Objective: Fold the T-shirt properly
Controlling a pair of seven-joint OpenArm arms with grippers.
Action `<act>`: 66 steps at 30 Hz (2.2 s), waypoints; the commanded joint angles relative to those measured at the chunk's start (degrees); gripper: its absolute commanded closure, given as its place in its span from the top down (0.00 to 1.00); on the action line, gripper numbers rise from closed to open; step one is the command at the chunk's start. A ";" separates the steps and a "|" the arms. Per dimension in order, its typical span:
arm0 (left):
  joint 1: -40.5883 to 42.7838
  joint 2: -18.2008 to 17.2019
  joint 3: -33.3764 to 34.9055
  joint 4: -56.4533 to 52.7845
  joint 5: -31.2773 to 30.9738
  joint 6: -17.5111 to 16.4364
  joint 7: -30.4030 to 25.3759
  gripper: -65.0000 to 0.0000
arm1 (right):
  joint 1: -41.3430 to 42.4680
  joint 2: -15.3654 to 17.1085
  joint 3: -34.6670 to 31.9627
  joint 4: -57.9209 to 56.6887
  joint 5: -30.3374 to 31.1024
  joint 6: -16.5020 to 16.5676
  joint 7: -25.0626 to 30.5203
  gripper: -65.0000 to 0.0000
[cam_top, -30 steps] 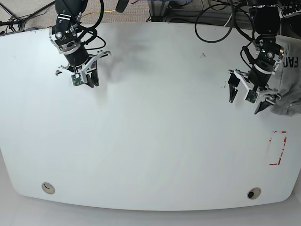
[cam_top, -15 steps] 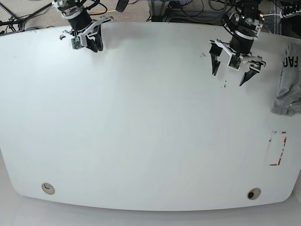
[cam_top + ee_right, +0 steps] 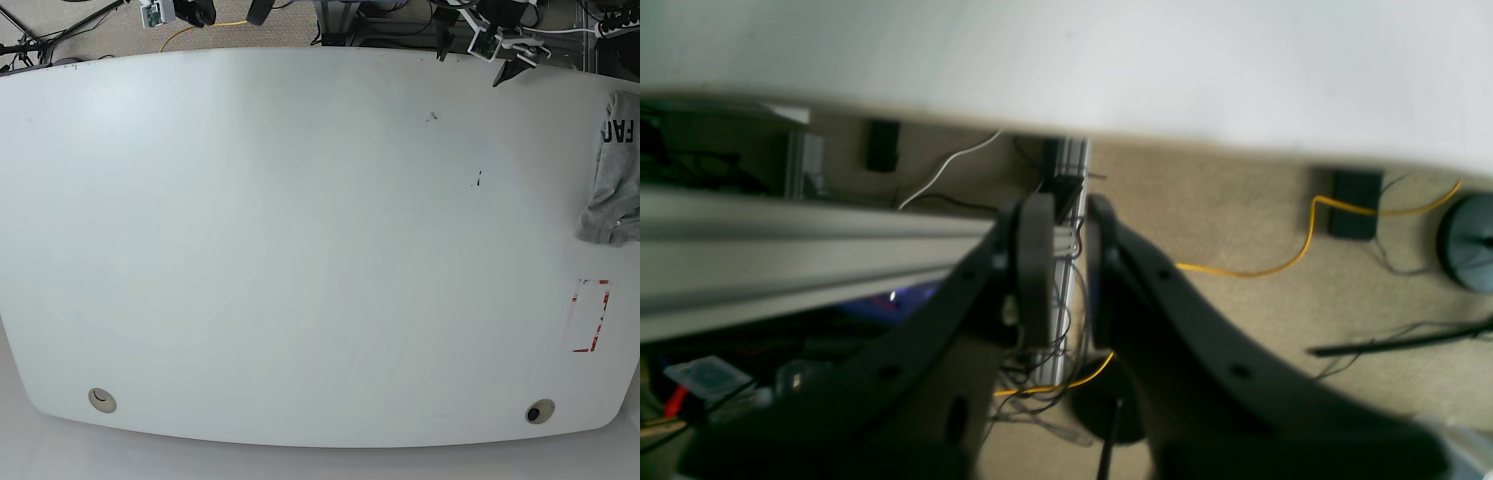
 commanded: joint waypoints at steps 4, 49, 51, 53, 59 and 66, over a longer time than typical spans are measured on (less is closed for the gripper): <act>7.60 -0.31 0.95 -0.42 -3.34 -0.11 -1.39 0.78 | -6.68 -0.02 -0.24 -1.64 0.97 0.60 2.02 0.12; -50.24 7.86 12.56 -107.76 -7.73 4.28 -5.34 0.72 | 41.67 5.61 -14.83 -87.36 -5.36 -9.07 20.48 0.12; -50.68 8.13 12.56 -107.68 -7.73 5.78 -3.41 0.72 | 42.20 5.70 -14.83 -87.71 -5.36 -9.25 20.22 0.13; -51.12 8.13 12.56 -107.68 -7.73 6.74 -2.62 0.72 | 42.73 5.70 -14.92 -87.71 -5.36 -9.25 20.22 0.13; -52.00 8.21 12.56 -107.68 -7.73 7.45 -2.62 0.72 | 43.17 5.52 -14.92 -87.80 -5.36 -9.34 19.87 0.13; -52.00 8.04 12.47 -107.68 -7.82 8.68 -2.88 0.72 | 43.26 5.43 -14.92 -87.80 -5.36 -9.34 19.87 0.13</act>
